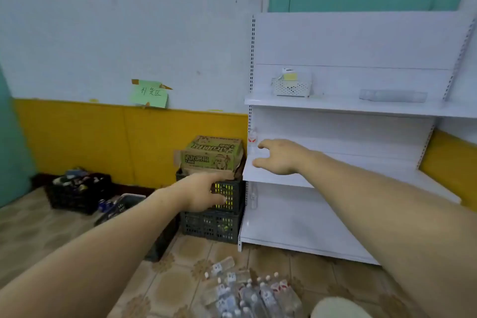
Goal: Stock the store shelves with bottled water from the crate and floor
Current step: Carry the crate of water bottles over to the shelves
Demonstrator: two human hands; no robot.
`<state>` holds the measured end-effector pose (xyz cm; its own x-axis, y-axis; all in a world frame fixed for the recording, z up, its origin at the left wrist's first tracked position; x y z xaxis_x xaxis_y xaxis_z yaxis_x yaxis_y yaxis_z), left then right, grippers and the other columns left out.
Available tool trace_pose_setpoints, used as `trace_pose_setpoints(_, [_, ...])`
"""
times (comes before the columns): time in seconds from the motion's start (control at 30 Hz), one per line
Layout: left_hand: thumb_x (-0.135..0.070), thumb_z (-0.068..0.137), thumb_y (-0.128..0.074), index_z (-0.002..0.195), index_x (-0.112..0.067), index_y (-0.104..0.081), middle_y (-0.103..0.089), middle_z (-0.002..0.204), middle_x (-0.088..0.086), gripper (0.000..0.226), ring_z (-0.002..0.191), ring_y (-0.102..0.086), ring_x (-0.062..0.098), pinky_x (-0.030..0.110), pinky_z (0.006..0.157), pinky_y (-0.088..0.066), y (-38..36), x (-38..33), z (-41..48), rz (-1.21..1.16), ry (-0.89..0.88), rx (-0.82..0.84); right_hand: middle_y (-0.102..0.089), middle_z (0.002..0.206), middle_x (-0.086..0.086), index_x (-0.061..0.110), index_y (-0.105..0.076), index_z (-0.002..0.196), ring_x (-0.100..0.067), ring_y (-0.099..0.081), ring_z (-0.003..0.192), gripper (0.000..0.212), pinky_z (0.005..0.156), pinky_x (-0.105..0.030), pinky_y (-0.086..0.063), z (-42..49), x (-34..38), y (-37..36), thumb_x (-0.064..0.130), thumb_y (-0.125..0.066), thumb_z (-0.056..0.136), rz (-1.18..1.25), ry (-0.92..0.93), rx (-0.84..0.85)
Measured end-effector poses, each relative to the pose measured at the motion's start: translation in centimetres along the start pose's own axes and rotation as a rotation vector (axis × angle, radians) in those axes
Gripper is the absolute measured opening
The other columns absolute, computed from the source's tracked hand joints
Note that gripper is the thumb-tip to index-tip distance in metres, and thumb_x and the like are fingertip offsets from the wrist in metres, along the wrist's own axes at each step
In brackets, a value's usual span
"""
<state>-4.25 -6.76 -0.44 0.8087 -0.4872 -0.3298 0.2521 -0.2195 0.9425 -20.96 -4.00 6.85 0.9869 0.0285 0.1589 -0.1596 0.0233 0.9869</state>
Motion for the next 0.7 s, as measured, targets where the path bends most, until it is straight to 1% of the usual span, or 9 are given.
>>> trace_pose_setpoints(0.13, [-0.047, 0.091, -0.059, 0.149, -0.027, -0.029, -0.031, 0.155, -0.001, 0.068, 0.138, -0.035, 0.022, 0.035, 0.107, -0.036, 0.8, 7.1, -0.4, -0.031, 0.070, 0.027, -0.033, 0.155, -0.008, 0.021, -0.029, 0.151, -0.028, -0.036, 0.138, 0.067, 0.108, -0.038, -0.034, 4.5, 4.1, -2.5, 0.054, -0.046, 0.096, -0.016, -0.024, 0.057])
trace_pose_setpoints(0.27, [-0.046, 0.090, -0.059, 0.148, -0.027, -0.031, -0.036, 0.152, 0.000, 0.067, 0.134, -0.041, 0.022, 0.037, 0.106, -0.039, 2.7, 14.6, -1.2, -0.051, 0.128, 0.010, -0.036, 0.154, -0.009, 0.020, -0.031, 0.150, -0.028, -0.038, 0.136, 0.067, 0.108, -0.038, -0.036, 9.6, 9.9, -5.5, 0.055, -0.046, 0.095, -0.006, 0.007, 0.075])
trace_pose_setpoints(0.4, [-0.042, 0.091, -0.060, 0.148, -0.025, -0.031, -0.039, 0.151, 0.001, 0.066, 0.132, -0.044, 0.022, 0.033, 0.102, -0.040, 4.4, 22.1, -2.6, -0.073, 0.187, 0.020, -0.026, 0.159, -0.007, 0.023, -0.025, 0.153, -0.029, -0.031, 0.142, 0.075, 0.113, -0.040, -0.031, 14.5, 16.2, -8.6, 0.063, -0.044, 0.093, 0.000, 0.022, 0.121])
trace_pose_setpoints(0.5, [-0.040, 0.093, -0.058, 0.150, -0.022, -0.028, -0.034, 0.154, 0.001, 0.067, 0.135, -0.040, 0.023, 0.034, 0.105, -0.038, 5.5, 27.4, -3.2, -0.084, 0.226, 0.013, -0.020, 0.161, -0.007, 0.022, -0.020, 0.155, -0.029, -0.026, 0.144, 0.075, 0.115, -0.040, -0.029, 18.1, 20.7, -10.6, 0.062, -0.040, 0.095, -0.017, 0.051, 0.166])
trace_pose_setpoints(0.6, [-0.042, 0.092, -0.058, 0.151, -0.025, -0.026, -0.034, 0.154, 0.003, 0.069, 0.129, -0.047, 0.024, 0.036, 0.102, -0.043, 5.7, 32.3, -3.2, -0.080, 0.277, 0.036, -0.016, 0.162, -0.007, 0.021, -0.015, 0.156, -0.029, -0.024, 0.145, 0.074, 0.114, -0.041, -0.030, 20.9, 24.1, -12.7, 0.059, -0.038, 0.097, -0.038, 0.071, 0.223])
trace_pose_setpoints(0.7, [-0.043, 0.093, -0.056, 0.150, -0.026, -0.025, -0.041, 0.149, 0.006, 0.068, 0.117, -0.056, 0.025, 0.037, 0.095, -0.049, 5.1, 36.5, -2.3, -0.070, 0.326, 0.084, -0.018, 0.161, -0.007, 0.020, -0.015, 0.156, -0.030, -0.029, 0.143, 0.074, 0.111, -0.043, -0.035, 24.2, 26.7, -14.9, 0.058, -0.039, 0.098, -0.052, 0.101, 0.260])
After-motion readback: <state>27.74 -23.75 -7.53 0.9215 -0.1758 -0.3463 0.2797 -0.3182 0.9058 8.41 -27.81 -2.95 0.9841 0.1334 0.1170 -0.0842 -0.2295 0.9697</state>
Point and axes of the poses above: each hand's wrist, its own z-axis towards the middle knuckle, its own y-axis out of the back of the hand, x = y × z, the point moved 8 cm from there along z, towards the middle knuckle
